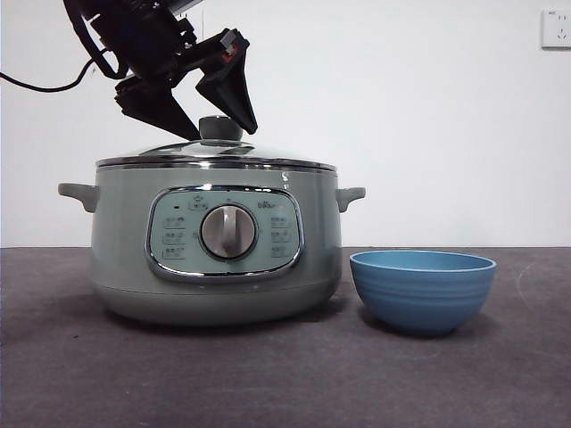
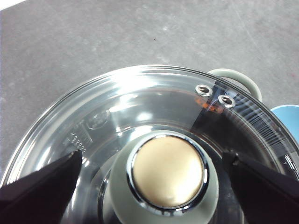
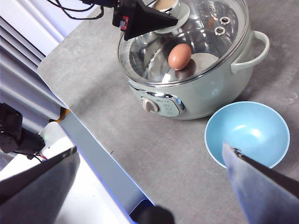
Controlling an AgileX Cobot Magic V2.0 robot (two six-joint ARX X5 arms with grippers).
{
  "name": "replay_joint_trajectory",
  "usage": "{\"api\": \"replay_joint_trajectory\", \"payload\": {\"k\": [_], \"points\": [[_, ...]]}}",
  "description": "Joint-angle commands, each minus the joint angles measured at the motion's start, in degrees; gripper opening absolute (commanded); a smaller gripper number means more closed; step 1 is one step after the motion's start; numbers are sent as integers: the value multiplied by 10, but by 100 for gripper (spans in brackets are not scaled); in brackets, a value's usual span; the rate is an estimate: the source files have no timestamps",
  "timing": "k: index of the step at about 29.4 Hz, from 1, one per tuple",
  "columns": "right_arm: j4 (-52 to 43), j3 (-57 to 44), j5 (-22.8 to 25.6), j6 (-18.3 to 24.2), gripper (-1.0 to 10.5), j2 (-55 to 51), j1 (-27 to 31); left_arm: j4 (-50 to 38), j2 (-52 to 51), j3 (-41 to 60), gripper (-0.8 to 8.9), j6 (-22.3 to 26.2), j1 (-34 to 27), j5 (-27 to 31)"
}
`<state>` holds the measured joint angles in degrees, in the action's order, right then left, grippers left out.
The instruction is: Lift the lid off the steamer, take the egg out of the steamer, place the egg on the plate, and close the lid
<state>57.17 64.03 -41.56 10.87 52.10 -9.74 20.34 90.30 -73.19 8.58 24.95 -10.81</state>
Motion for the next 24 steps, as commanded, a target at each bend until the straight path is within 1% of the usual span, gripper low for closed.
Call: {"api": "replay_joint_trajectory", "payload": {"k": [1, 6, 9, 11, 14, 17, 19, 24], "points": [[-3, 2, -1, -5, 563, 0, -1, 0, 7, -1, 503, 5, 2, -3], [-2, 2, -1, -5, 563, 0, -1, 12, 8, -1, 492, 5, 2, -3], [-3, 2, -1, -5, 563, 0, -1, 11, 8, -1, 400, 4, 2, -15], [-3, 2, -1, -5, 563, 0, -1, 11, 8, -1, 370, 4, 2, -16], [-3, 2, -1, -5, 563, 0, -1, 11, 8, -1, 179, 4, 2, -16], [-3, 2, -1, -5, 563, 0, -1, 11, 8, -1, 93, 4, 2, -16], [-3, 2, -1, -6, 563, 0, -1, 8, 7, -1, -14, 4, 2, -15], [-3, 2, -1, -10, 564, 0, -1, -10, 1, -1, -8, -4, 2, -16]]}}
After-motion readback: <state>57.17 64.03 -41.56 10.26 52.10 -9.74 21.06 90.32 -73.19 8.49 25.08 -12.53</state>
